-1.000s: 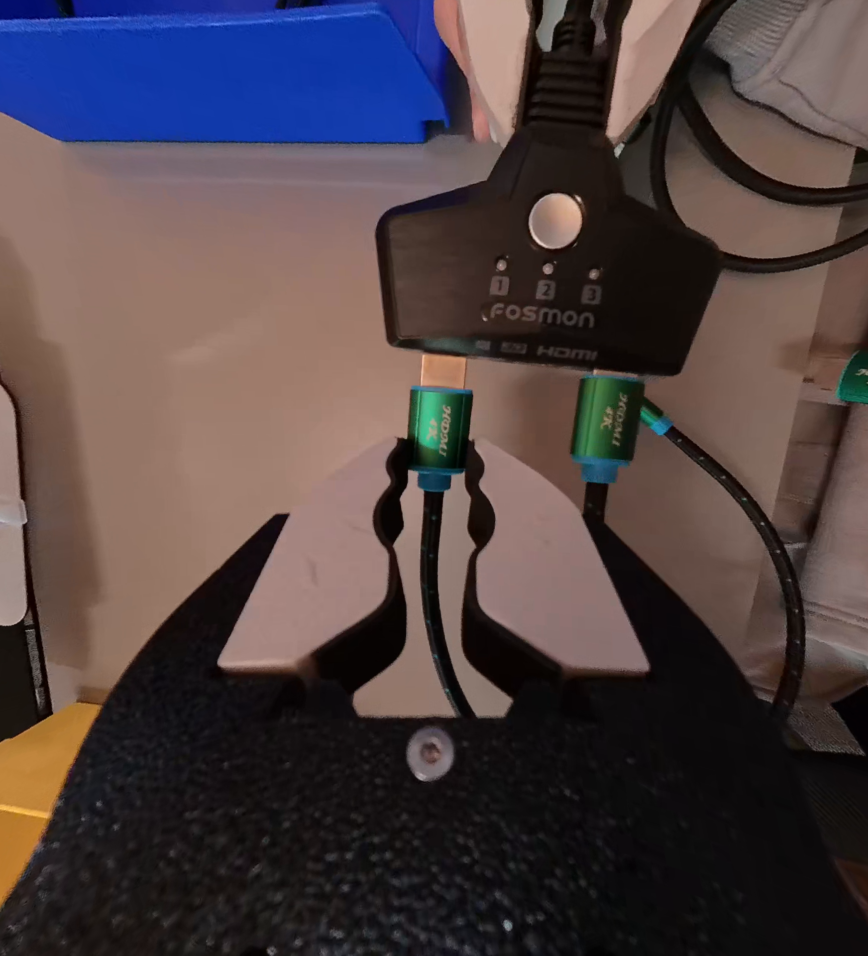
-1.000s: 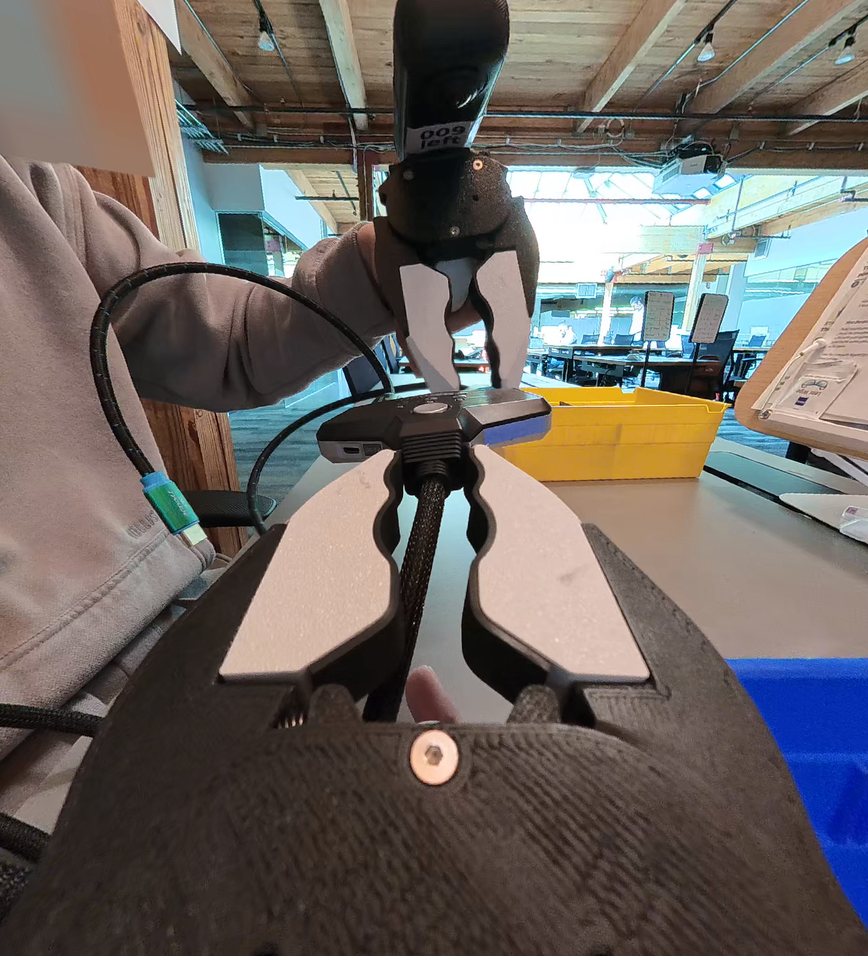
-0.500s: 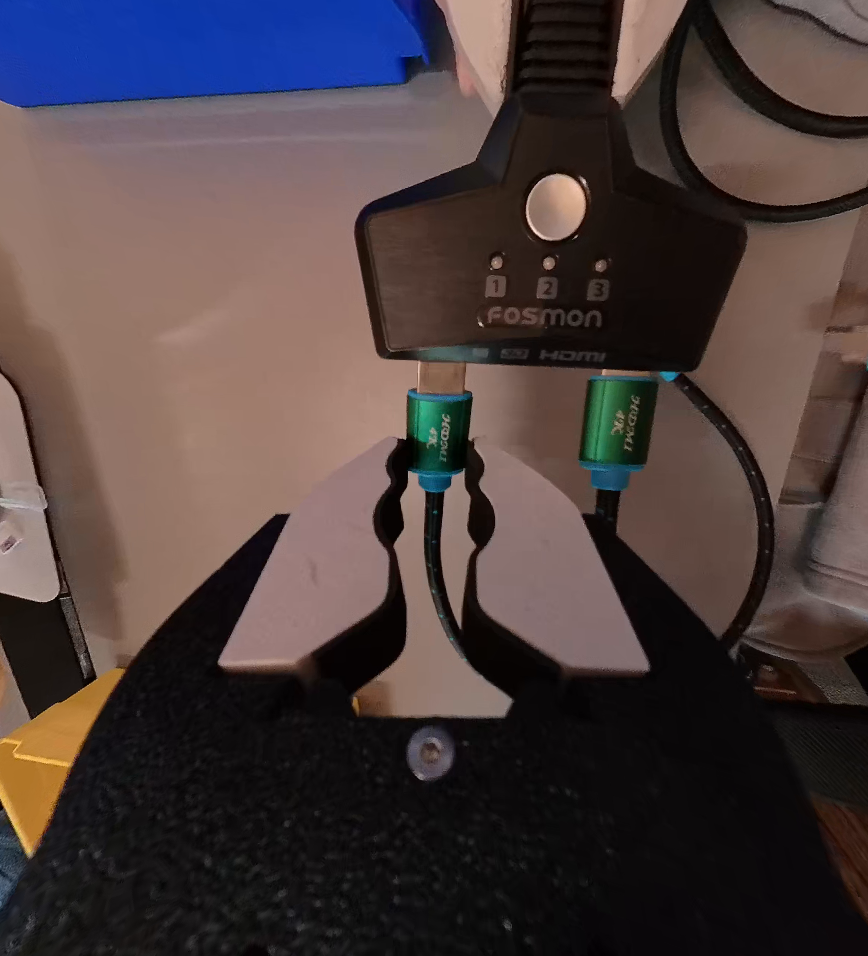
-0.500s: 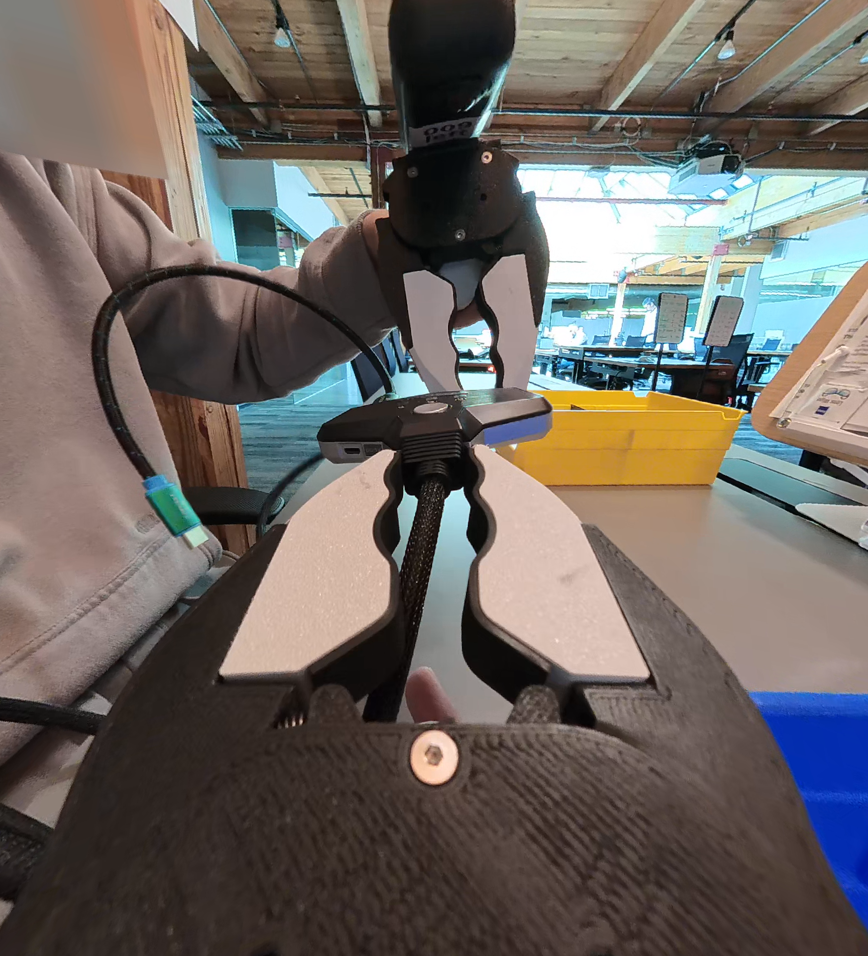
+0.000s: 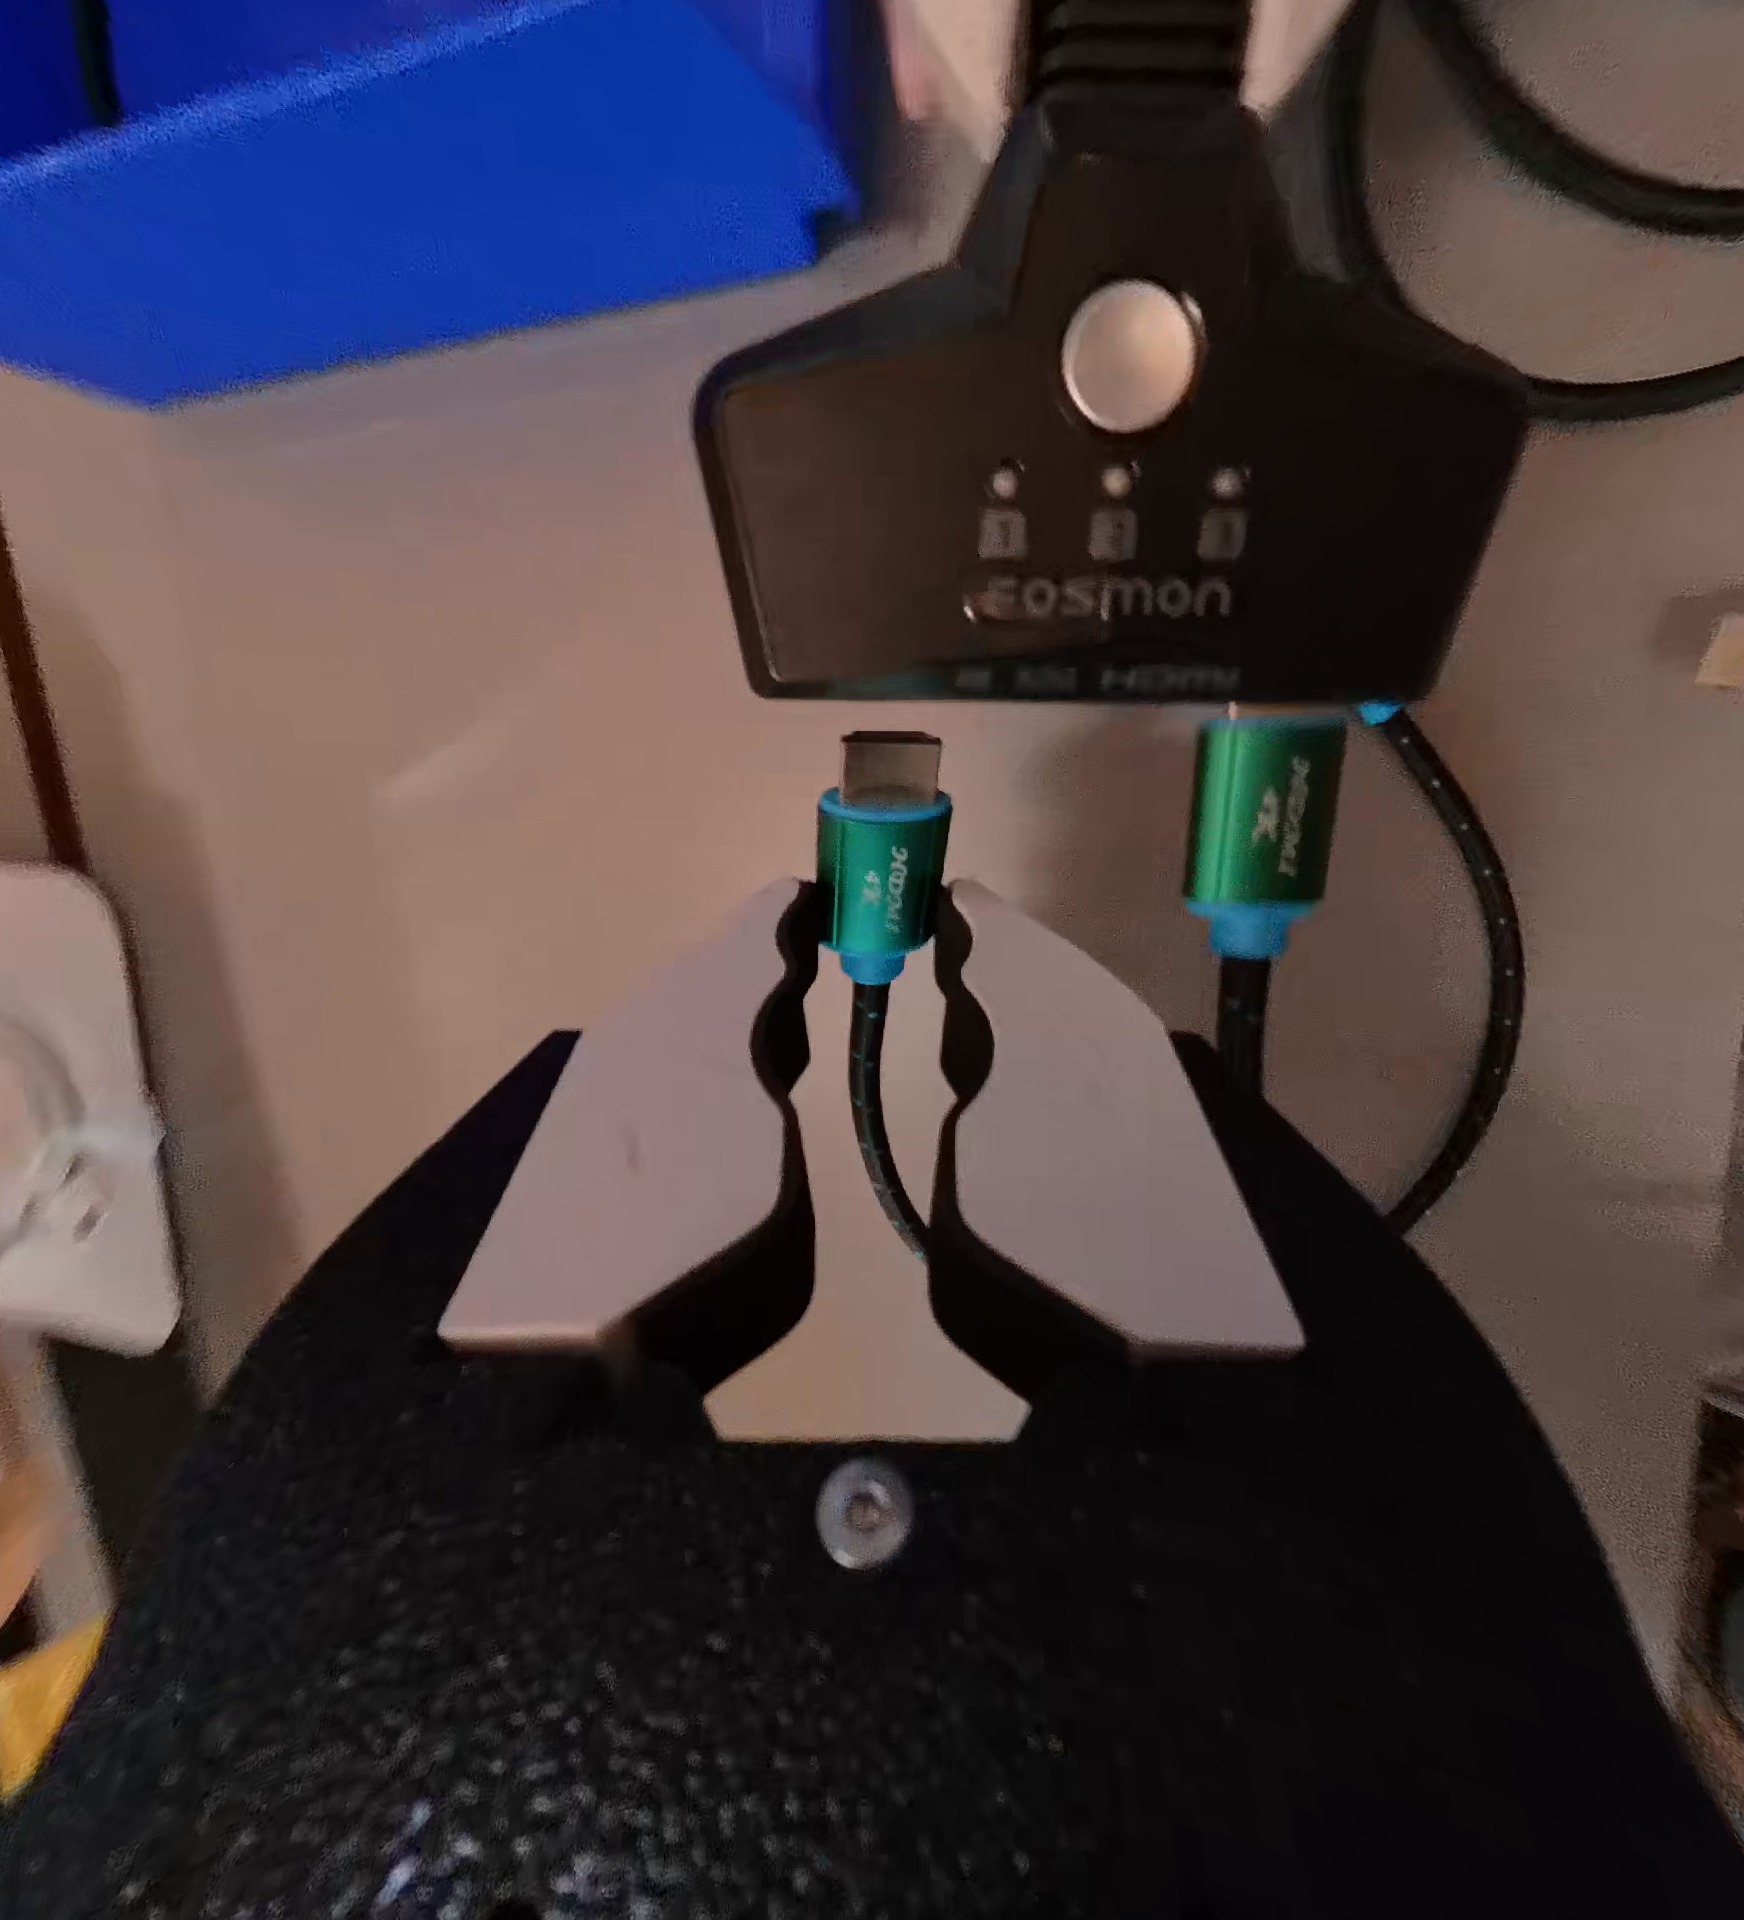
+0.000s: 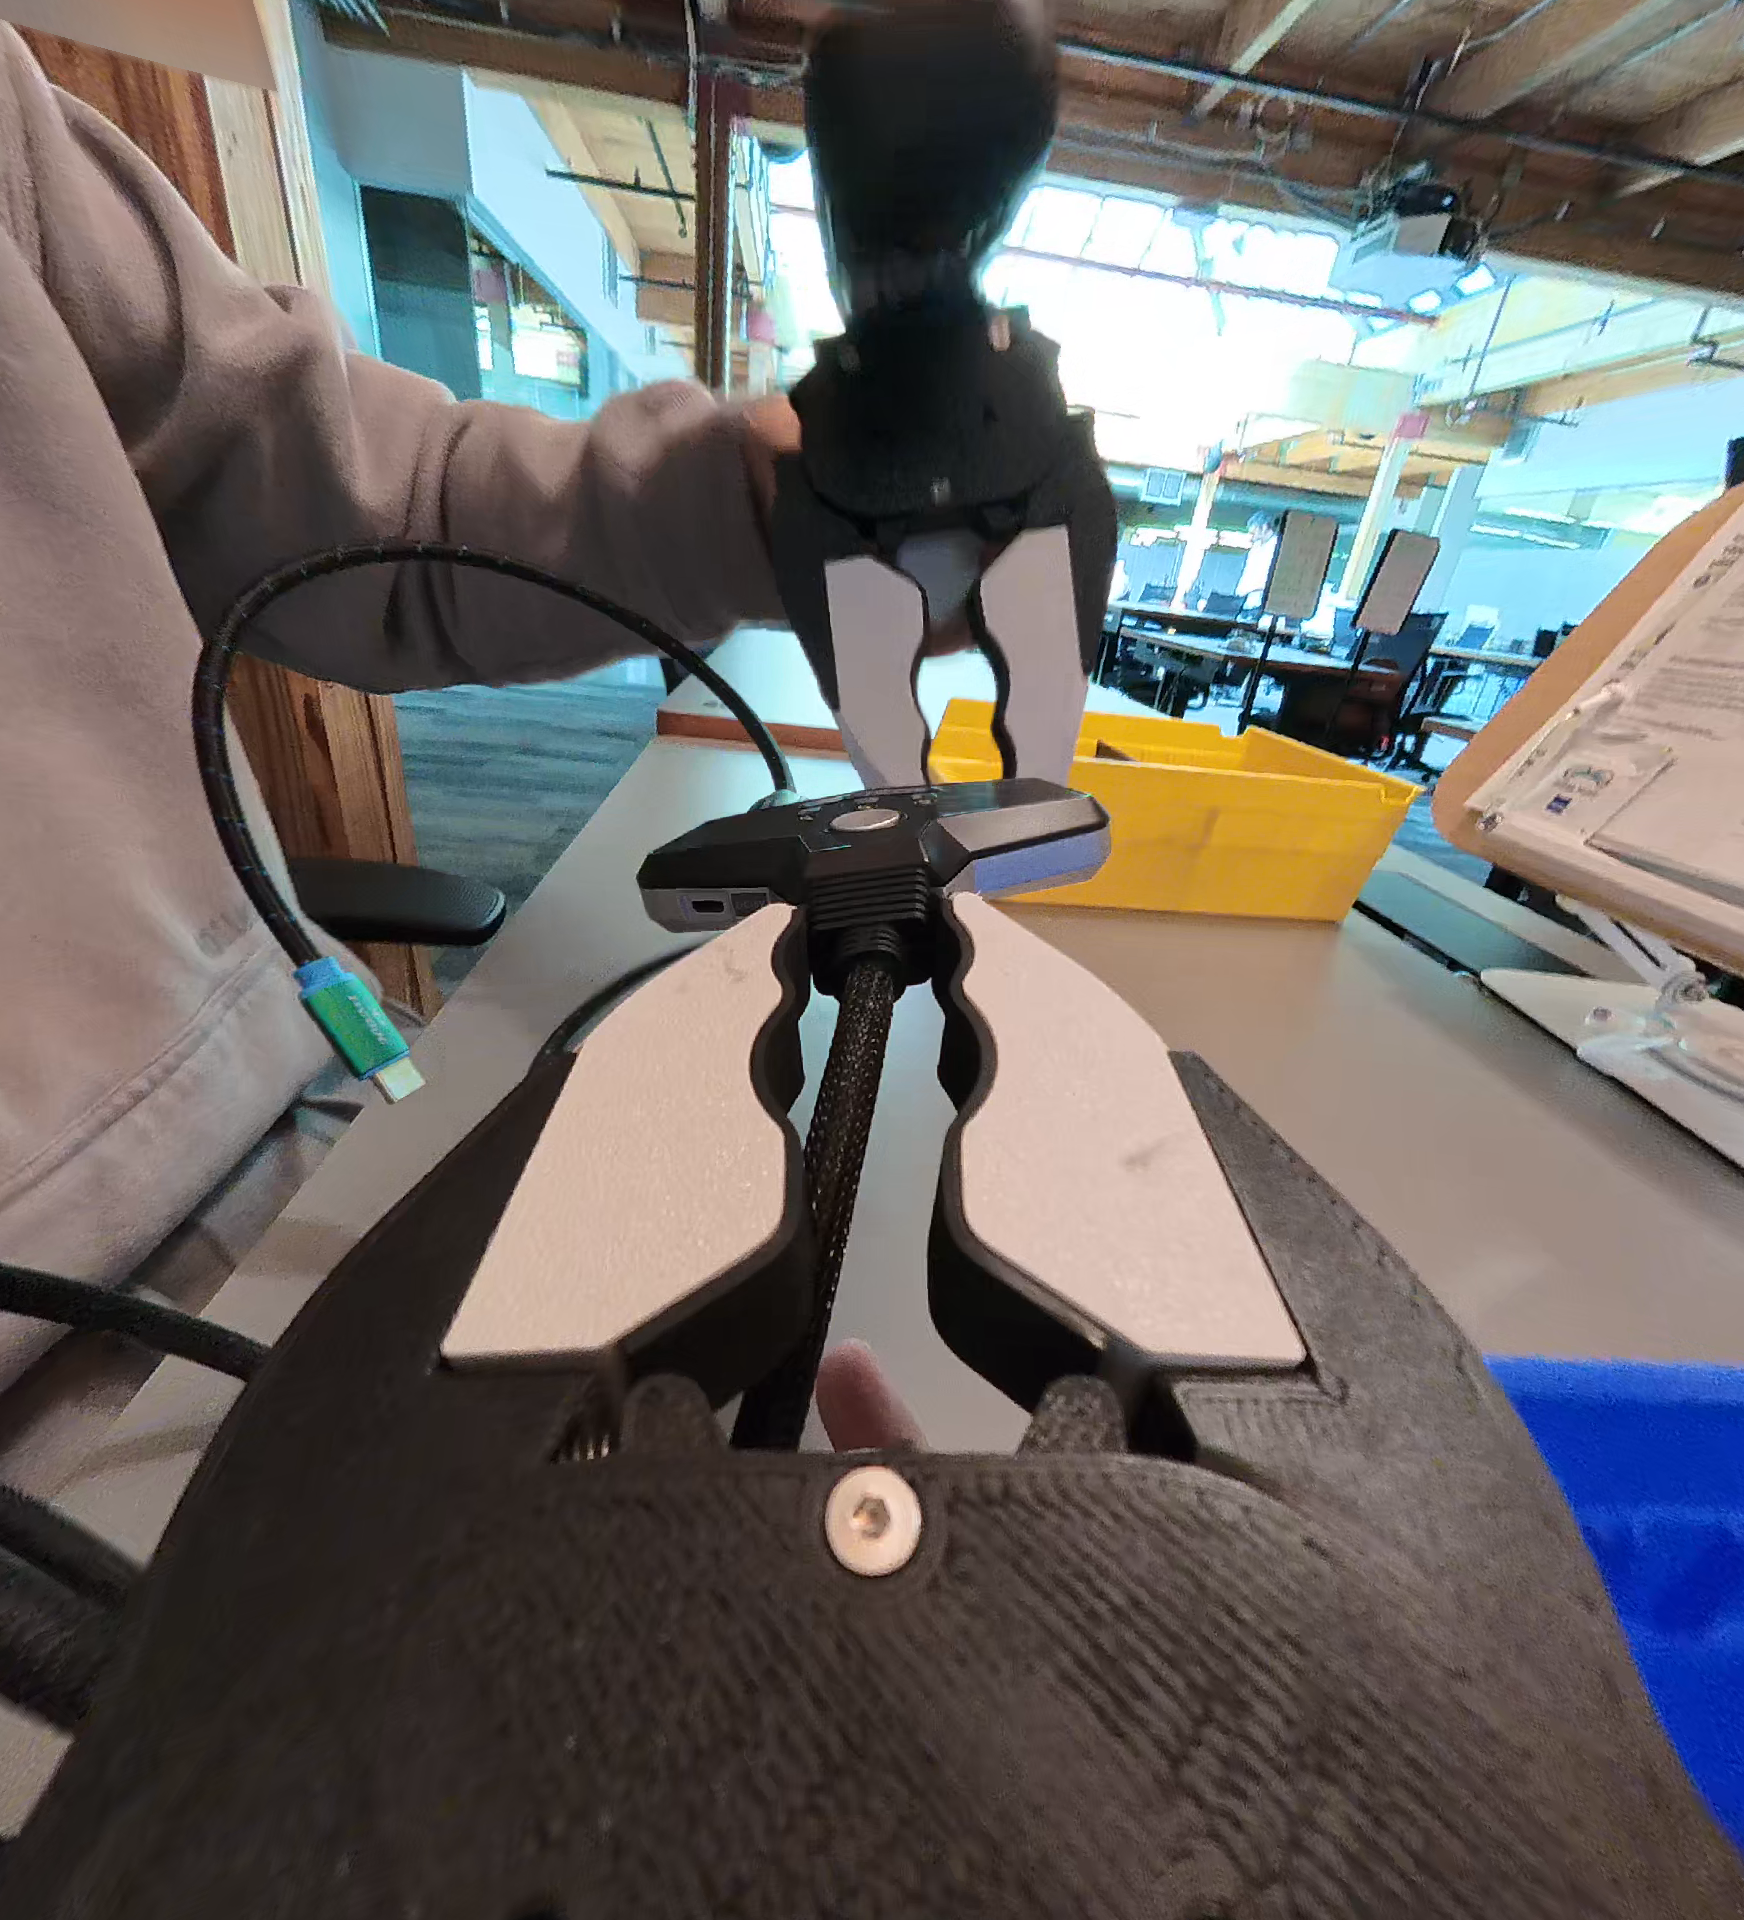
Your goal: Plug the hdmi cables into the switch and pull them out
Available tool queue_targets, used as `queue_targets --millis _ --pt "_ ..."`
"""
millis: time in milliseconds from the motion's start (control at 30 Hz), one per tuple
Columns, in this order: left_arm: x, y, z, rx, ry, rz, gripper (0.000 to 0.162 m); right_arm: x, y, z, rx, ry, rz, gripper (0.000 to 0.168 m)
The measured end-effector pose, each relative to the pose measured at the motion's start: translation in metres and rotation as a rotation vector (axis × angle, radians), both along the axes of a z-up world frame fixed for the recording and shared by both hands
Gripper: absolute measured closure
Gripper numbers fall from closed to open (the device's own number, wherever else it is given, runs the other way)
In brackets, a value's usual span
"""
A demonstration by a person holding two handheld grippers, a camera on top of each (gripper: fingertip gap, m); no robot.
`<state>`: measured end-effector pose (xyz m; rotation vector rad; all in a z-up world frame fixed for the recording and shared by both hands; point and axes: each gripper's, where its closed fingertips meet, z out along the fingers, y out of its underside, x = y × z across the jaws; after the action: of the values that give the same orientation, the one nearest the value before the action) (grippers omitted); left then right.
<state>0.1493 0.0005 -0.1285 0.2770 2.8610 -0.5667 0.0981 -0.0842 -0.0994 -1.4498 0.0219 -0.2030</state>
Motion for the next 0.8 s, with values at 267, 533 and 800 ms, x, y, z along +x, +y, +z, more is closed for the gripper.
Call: queue_targets --millis 267,533,800 --pt "0.024 0.008 -0.086 -0.319 0.108 -0.004 0.142 -0.002 -0.005 -0.013 -0.023 0.020 0.025 0.147" --pt "0.033 0.003 -0.103 -0.448 0.207 0.044 0.141 -0.002 -0.003 -0.016 -0.031 0.021 0.031 0.147" --pt "0.040 0.006 -0.107 -0.426 0.106 0.057 0.138 0.000 -0.003 -0.019 -0.039 0.028 0.021 0.146"
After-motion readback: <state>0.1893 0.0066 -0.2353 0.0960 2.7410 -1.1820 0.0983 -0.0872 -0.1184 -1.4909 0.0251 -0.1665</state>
